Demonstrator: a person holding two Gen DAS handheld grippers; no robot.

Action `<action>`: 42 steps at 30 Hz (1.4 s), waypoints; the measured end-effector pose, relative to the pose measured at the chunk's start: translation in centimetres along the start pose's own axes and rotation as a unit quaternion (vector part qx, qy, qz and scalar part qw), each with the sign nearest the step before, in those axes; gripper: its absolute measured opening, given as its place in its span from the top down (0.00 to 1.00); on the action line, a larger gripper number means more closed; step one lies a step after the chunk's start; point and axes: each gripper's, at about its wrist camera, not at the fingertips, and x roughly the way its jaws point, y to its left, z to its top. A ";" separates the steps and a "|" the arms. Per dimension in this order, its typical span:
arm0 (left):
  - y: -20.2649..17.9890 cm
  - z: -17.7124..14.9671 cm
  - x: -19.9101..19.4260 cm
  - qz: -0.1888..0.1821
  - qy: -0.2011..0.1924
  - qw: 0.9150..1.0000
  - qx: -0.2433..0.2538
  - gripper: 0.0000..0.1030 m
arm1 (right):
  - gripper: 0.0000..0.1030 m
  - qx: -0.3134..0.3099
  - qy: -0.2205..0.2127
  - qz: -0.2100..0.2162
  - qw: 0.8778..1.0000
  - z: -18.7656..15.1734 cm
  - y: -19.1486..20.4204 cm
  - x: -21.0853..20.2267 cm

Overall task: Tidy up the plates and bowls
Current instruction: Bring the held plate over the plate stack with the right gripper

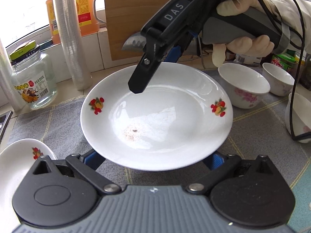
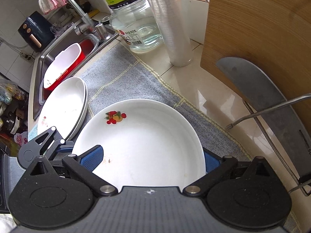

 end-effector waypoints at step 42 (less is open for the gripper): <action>6.8 -6.9 -10.3 0.094 0.008 0.990 -0.109 0.01 | 0.00 -0.133 0.028 0.047 0.990 4.8 16.3 5.7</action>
